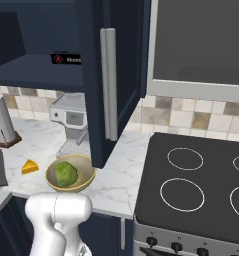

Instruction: Pick the cheese from the fridge and the cheese grater from the cabinet and place them next to the salad bowl.

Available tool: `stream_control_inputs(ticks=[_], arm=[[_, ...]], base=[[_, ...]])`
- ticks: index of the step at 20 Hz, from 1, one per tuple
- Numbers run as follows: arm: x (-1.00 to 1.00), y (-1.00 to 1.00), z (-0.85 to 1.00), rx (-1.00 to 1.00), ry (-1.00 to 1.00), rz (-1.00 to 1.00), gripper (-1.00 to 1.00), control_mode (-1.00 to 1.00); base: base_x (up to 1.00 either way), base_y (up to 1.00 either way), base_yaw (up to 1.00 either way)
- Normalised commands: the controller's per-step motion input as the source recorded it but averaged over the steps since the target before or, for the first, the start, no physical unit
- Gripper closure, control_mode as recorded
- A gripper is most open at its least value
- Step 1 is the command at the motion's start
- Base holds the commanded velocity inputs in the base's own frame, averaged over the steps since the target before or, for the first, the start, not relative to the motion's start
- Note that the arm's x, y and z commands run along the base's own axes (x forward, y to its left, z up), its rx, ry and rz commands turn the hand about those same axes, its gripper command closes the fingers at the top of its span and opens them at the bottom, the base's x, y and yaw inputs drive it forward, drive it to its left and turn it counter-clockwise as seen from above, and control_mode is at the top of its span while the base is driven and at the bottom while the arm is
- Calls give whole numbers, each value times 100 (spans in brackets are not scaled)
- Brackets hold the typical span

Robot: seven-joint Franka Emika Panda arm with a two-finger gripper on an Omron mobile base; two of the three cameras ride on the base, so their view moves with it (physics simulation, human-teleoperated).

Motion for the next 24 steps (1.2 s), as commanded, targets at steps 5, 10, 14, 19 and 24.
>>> stream_control_inputs(ticks=[5, 10, 14, 19, 24], arm=[[19, -2, -43, 0, -7, 0, 100, -100], [31, -11, -34, 0, -2, 0, 100, -100], [38, -9, -37, 0, 0, 1, 100, -100], [27, 0, -43, 0, 0, 1, 100, -100], [21, 0, -46, 0, -1, 2, 100, -100]], base=[[0, 0, 0], [0, 0, 0], [0, 0, 0], [0, 0, 0], [0, 0, 0]])
